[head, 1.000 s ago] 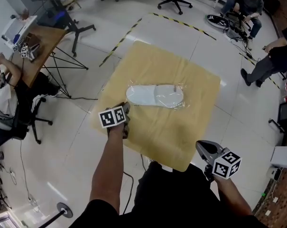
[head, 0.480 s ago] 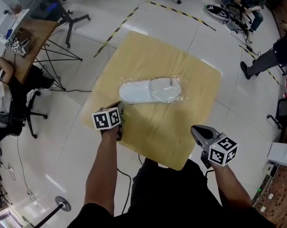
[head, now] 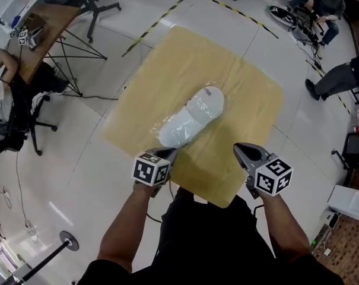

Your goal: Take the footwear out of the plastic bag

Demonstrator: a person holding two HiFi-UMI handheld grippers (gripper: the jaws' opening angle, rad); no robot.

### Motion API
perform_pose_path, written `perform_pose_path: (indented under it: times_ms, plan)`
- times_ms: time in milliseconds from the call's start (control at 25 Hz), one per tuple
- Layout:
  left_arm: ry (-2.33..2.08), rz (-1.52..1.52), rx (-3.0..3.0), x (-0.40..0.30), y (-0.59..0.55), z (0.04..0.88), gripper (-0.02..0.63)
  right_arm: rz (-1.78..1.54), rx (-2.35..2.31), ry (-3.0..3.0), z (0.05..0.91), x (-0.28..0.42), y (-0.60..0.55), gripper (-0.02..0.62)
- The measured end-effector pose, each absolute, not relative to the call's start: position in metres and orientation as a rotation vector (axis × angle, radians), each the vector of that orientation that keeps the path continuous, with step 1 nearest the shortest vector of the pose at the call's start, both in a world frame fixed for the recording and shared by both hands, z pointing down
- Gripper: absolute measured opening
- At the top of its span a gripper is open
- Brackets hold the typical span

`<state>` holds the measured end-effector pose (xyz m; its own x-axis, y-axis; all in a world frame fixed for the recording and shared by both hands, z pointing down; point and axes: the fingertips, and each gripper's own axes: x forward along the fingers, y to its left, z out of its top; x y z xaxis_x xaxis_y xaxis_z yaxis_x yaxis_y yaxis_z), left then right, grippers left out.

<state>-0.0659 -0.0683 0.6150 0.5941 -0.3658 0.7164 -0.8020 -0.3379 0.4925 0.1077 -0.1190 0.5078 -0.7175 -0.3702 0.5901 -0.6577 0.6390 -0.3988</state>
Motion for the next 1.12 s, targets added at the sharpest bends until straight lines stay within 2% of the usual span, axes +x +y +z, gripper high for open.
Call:
perform_pose_path:
  times_ms: [200,360,480,640,840,960,1120]
  plan:
    - [-0.789,0.665,2.001,-0.037,-0.028,0.613,0.006,0.740,0.769,-2.382,0.516,0.088,-0.122,0.003]
    - [-0.704,0.712,2.043,-0.031,-0.001,0.612,0.006,0.506,0.650,-2.362,0.527,0.055,-0.133,0.005]
    - [-0.579,0.807,2.097,-0.031,0.023,0.613,0.006,0.295,0.471,-2.313,0.546,0.025,-0.132,0.067]
    - [-0.426,0.902,2.161,-0.046,0.044,0.610,0.006,0.085,0.203,-2.229,0.572,-0.004,-0.112,0.078]
    - [-0.530,0.953,2.164,-0.093,0.037,0.616,0.008,0.087,0.125,-2.183,0.602,-0.013,-0.096,0.074]
    - [-0.841,0.764,2.050,-0.127,0.011,0.615,0.008,0.260,0.295,-2.209,0.604,-0.012,-0.110,0.063]
    - [-1.047,0.294,1.818,-0.150,-0.007,0.609,0.008,0.469,0.545,-2.210,0.603,-0.005,-0.126,0.037]
